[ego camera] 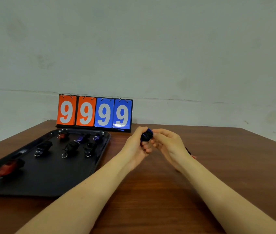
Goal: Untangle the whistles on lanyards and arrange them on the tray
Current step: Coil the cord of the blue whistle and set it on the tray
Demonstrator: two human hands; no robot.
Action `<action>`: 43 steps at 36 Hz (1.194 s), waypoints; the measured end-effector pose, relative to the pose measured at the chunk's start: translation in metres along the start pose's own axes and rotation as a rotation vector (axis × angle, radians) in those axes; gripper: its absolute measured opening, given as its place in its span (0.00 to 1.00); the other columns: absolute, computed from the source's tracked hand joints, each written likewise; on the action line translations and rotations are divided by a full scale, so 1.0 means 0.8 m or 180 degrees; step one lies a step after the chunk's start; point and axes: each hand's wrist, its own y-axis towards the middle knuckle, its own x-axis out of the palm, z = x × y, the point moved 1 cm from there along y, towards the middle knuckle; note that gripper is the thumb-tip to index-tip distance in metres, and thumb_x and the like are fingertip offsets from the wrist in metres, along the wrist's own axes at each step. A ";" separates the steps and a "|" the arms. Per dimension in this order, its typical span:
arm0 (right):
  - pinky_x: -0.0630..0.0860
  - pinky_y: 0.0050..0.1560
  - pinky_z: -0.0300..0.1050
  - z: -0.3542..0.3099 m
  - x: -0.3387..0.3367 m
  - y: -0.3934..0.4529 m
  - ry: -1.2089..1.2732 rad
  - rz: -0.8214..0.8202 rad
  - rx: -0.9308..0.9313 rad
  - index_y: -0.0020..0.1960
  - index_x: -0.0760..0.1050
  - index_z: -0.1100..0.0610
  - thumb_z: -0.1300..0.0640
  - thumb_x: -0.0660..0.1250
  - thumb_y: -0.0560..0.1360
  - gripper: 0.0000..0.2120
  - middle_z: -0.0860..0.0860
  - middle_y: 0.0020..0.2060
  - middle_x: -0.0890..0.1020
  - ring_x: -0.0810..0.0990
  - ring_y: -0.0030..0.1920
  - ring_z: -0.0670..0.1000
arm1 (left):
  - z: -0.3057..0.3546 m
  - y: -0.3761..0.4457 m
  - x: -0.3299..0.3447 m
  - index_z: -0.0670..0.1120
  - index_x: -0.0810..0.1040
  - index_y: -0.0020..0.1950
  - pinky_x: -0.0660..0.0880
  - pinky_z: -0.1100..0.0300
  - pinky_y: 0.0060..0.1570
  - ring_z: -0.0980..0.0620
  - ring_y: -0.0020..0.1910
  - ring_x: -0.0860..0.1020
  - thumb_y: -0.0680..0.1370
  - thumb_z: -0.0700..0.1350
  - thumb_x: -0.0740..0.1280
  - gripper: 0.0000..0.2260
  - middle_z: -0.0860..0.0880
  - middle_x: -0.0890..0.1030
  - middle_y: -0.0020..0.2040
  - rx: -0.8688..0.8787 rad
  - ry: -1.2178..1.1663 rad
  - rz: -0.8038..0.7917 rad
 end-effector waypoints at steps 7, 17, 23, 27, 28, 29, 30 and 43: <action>0.77 0.37 0.37 0.007 -0.002 0.006 -0.0626 0.0196 -0.0220 0.48 0.77 0.59 0.66 0.62 0.78 0.06 0.53 0.35 0.80 0.78 0.33 0.46 | 0.000 0.000 0.003 0.40 0.74 0.49 0.64 0.65 0.27 0.57 0.26 0.64 0.80 0.48 0.61 0.11 0.50 0.68 0.27 -0.0042 -0.0004 0.0066; 0.73 0.42 0.27 0.019 0.008 0.005 -0.1596 0.0468 -0.0794 0.61 0.73 0.50 0.59 0.65 0.77 0.13 0.45 0.52 0.77 0.76 0.49 0.39 | -0.008 0.012 0.003 0.43 0.78 0.61 0.73 0.61 0.36 0.52 0.39 0.78 0.83 0.55 0.54 0.20 0.46 0.83 0.45 -0.0204 -0.0216 0.0191; 0.72 0.48 0.32 0.015 0.000 0.005 -0.1550 0.0517 -0.0748 0.60 0.74 0.49 0.57 0.68 0.76 0.13 0.41 0.51 0.79 0.75 0.51 0.37 | -0.010 0.007 0.004 0.45 0.77 0.62 0.71 0.61 0.30 0.54 0.31 0.73 0.83 0.55 0.52 0.20 0.47 0.81 0.46 -0.0126 0.0482 0.0180; 0.75 0.48 0.33 0.013 -0.001 -0.005 -0.1326 0.0535 -0.0731 0.58 0.72 0.51 0.58 0.69 0.75 0.13 0.43 0.49 0.79 0.77 0.51 0.41 | -0.007 -0.005 0.006 0.49 0.75 0.53 0.71 0.61 0.32 0.53 0.33 0.73 0.84 0.54 0.51 0.15 0.49 0.78 0.37 0.0194 0.1792 0.0411; 0.76 0.46 0.32 0.013 0.000 -0.006 -0.1252 0.0538 -0.0727 0.58 0.72 0.53 0.59 0.69 0.75 0.14 0.45 0.49 0.79 0.78 0.51 0.42 | -0.006 -0.009 0.008 0.50 0.74 0.54 0.71 0.61 0.34 0.53 0.35 0.73 0.84 0.55 0.51 0.15 0.48 0.77 0.39 0.0235 0.1947 0.0415; 0.77 0.46 0.33 0.011 0.002 -0.011 -0.1171 0.0536 -0.0702 0.59 0.72 0.54 0.60 0.69 0.75 0.14 0.46 0.49 0.79 0.79 0.50 0.43 | -0.004 -0.014 0.009 0.50 0.73 0.56 0.72 0.61 0.35 0.53 0.37 0.73 0.84 0.55 0.51 0.15 0.48 0.77 0.41 0.0244 0.2026 0.0458; 0.78 0.47 0.35 0.010 0.004 -0.015 -0.1117 0.0549 -0.0673 0.59 0.72 0.55 0.60 0.70 0.74 0.15 0.47 0.49 0.80 0.79 0.50 0.45 | -0.001 -0.018 0.011 0.50 0.73 0.57 0.72 0.60 0.37 0.52 0.39 0.74 0.84 0.55 0.51 0.14 0.48 0.77 0.43 0.0262 0.2073 0.0529; 0.74 0.46 0.35 0.007 0.052 -0.092 -0.1704 -0.0106 -0.0023 0.53 0.72 0.51 0.55 0.73 0.72 0.13 0.49 0.49 0.80 0.79 0.49 0.48 | 0.108 -0.141 -0.084 0.50 0.69 0.69 0.71 0.67 0.44 0.59 0.45 0.75 0.81 0.47 0.61 0.16 0.54 0.74 0.51 0.1393 0.4800 0.0997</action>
